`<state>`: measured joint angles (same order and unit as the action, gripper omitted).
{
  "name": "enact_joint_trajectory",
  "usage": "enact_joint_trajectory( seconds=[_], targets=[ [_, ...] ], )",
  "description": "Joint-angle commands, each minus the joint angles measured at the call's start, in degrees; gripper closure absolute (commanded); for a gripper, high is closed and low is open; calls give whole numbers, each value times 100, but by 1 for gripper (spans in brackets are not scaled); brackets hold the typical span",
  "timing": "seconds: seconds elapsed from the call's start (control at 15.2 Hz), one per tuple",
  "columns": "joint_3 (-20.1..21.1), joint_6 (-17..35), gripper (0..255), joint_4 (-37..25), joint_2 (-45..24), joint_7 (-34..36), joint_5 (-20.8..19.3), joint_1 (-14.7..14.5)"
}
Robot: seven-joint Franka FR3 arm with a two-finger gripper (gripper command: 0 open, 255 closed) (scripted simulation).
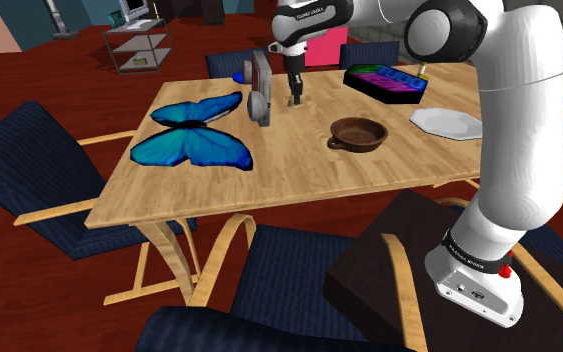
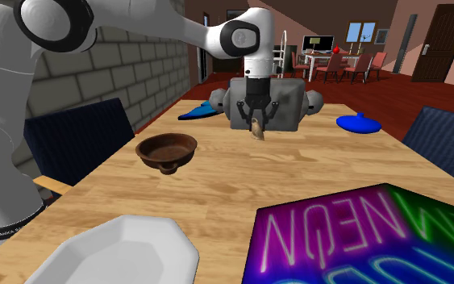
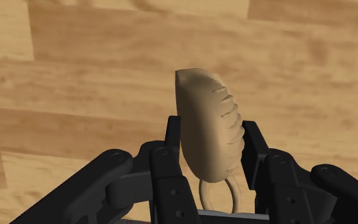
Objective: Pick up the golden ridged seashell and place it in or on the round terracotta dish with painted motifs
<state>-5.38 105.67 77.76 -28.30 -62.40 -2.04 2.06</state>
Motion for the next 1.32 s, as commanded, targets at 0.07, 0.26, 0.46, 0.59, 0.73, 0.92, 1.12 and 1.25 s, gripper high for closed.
enact_joint_trajectory(
  seconds=[0.07,0.26,0.46,0.59,0.73,0.92,1.12,1.25],
  targets=[
    [-1,-219,255,-214,4,-8,2,0],
    [-2,-448,255,-439,7,-22,4,4],
    [-3,-685,255,-689,-5,-36,7,8],
    [-4,-850,255,-872,-23,-45,9,12],
    [-5,-1019,255,-1069,-50,-56,13,17],
    [-6,-1286,255,-1395,-109,-72,19,26],
    [-7,-1496,255,-1666,-169,-85,24,34],
    [-19,-1132,255,-595,537,-53,-32,-23]
  ],
)
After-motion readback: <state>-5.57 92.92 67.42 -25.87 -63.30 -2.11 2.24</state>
